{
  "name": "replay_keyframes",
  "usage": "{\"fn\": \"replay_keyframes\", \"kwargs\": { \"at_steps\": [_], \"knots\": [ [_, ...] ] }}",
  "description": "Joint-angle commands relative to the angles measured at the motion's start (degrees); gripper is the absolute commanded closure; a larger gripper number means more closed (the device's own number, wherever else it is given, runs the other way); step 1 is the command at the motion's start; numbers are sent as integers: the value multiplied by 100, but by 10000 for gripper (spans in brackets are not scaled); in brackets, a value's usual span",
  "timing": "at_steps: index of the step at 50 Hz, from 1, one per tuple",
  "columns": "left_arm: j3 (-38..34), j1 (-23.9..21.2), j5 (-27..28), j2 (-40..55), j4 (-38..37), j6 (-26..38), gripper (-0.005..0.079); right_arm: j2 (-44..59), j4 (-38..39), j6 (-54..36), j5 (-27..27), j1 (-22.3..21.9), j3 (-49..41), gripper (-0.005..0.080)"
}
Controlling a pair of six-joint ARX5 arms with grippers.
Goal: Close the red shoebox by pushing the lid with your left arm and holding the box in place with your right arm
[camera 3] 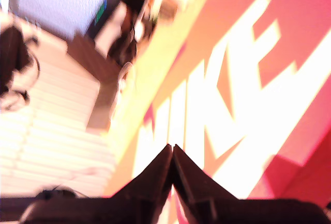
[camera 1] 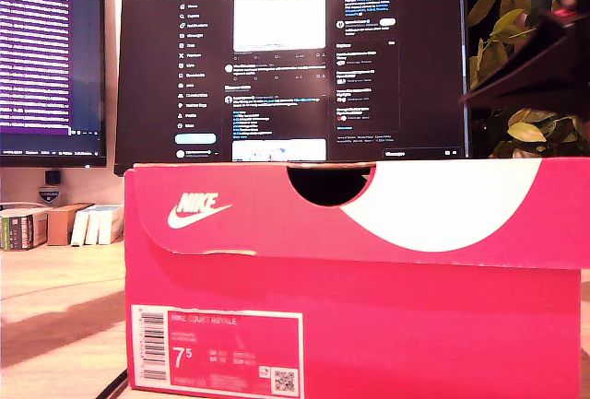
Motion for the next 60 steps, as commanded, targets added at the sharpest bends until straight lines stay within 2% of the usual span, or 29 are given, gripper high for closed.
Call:
{"fn": "replay_keyframes", "kwargs": {
  "at_steps": [1, 14, 23, 32, 48, 60],
  "knots": [
    [-46, -13, 9, -15, -7, 31, 761, 87, -170, -214, 249, 94, -37, 764],
    [-46, -13, 7, -15, -280, 175, 761, 358, -1185, -1189, 1504, 317, -37, 764],
    [-46, 37, 17, -52, -369, 391, 761, 258, -831, -1335, 1152, 367, -28, 764],
    [-46, 245, 92, -234, -640, 485, 761, -111, -479, -1333, 1233, 361, -28, 764],
    [-90, 905, 105, -732, -1388, 1045, 761, -1377, -387, -1788, 2975, 234, -28, 764],
    [-588, 1458, 114, -1266, -1414, 1106, 761, -2212, -398, -1967, 3818, -111, -31, 764]
  ]
}}
